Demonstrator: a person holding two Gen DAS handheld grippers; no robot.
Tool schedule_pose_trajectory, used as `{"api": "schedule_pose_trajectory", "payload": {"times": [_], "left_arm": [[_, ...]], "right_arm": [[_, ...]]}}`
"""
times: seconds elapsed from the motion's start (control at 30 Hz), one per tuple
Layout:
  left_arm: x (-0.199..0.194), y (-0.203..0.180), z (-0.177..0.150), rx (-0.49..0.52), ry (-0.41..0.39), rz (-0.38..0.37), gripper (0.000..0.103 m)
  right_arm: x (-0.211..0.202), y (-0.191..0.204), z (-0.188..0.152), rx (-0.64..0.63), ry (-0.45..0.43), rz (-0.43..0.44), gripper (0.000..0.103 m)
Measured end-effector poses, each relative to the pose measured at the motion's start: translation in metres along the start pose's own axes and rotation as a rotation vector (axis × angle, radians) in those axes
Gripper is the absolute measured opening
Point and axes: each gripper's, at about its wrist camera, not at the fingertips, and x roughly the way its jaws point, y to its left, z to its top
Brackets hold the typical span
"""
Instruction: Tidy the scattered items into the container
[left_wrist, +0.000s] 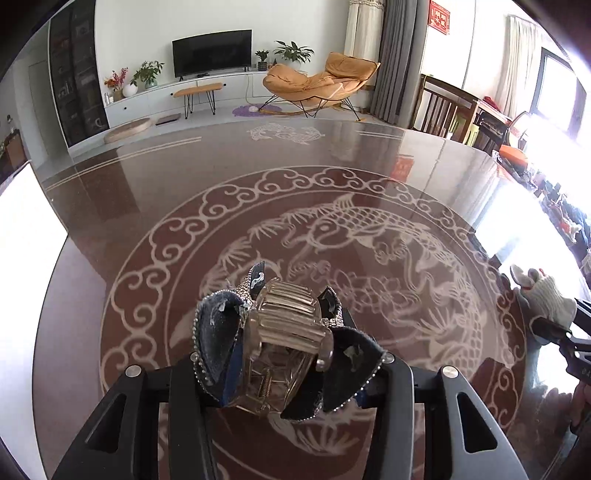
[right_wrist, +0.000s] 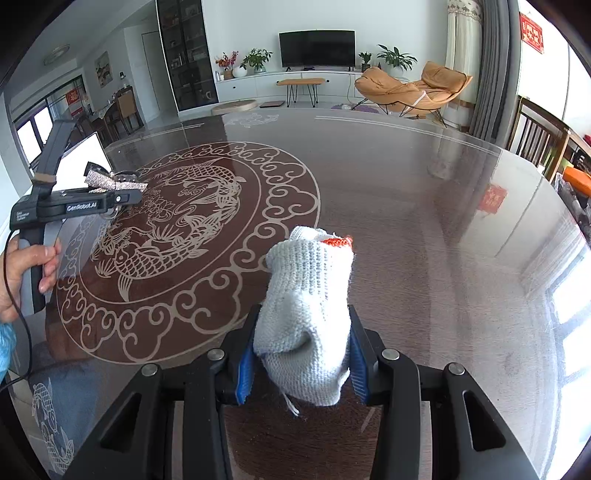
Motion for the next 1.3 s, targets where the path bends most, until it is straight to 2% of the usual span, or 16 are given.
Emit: {"api": "schedule_pose_trajectory", "payload": {"times": [0.1,0.2,0.27,0.33,0.37,0.4,0.43,0.63,1.3], "left_arm": [[-0.033,-0.032,-0.042,-0.065,0.009,-0.010,0.046],[-0.054,-0.062,-0.073,-0.110,0.003,-0.004,0.047],[-0.060,-0.078,-0.087,-0.107,-0.016,0.028,0.048],[-0.060,-0.089,-0.090,-0.073,-0.018,0.072,0.056],[-0.057,-0.092,-0.090,-0.060,-0.004,0.086,0.074],[-0.054,-0.092,-0.089,-0.060,0.012,0.093,0.097],[-0.050,-0.091,-0.088,-0.066,0.030,0.099,0.102],[-0.046,-0.092,-0.087,-0.056,0.043,0.129,0.103],[-0.044,-0.089,-0.086,-0.058,0.044,0.126,0.103]], "right_arm": [[-0.001,0.003,-0.001,-0.005,-0.003,0.022,0.043],[-0.013,0.016,-0.018,-0.013,0.000,0.064,0.044],[-0.026,0.030,-0.037,-0.041,0.001,0.081,0.044],[-0.035,0.043,-0.049,-0.062,0.002,0.074,0.044],[-0.036,0.046,-0.051,-0.065,0.000,0.055,0.044],[-0.036,0.048,-0.052,-0.069,0.001,0.037,0.047],[-0.034,0.048,-0.052,-0.066,0.011,0.036,0.053],[-0.026,0.061,-0.048,-0.122,0.027,0.013,0.071],[-0.022,0.057,-0.044,-0.104,0.029,0.010,0.072]]}}
